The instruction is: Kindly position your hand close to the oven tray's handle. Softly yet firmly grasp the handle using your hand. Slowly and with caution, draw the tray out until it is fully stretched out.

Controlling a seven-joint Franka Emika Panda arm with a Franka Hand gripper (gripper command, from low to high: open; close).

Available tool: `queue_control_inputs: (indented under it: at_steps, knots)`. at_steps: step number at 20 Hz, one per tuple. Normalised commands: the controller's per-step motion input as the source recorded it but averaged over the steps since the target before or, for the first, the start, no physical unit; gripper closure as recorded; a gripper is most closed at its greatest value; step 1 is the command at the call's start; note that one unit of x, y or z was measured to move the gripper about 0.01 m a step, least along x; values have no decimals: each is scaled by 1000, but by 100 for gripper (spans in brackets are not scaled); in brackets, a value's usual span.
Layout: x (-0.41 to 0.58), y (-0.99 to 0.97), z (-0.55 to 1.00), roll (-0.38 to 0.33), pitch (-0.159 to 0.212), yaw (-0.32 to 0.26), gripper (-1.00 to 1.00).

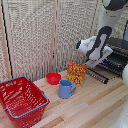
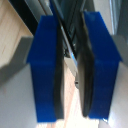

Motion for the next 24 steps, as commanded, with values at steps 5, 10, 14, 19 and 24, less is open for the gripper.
queue_control_inputs:
  at_steps: [5, 10, 14, 19, 24]
  knots:
    - [-22, 1000, -505, -18, -27, -10, 100]
    - [4, 995, -457, -3, -28, -48, 100]
    - [10, 958, -314, 0, -67, -72, 100]
    - [-1, 945, 54, 0, -100, -42, 100]
    - [0, 955, 59, 0, -68, -29, 100]
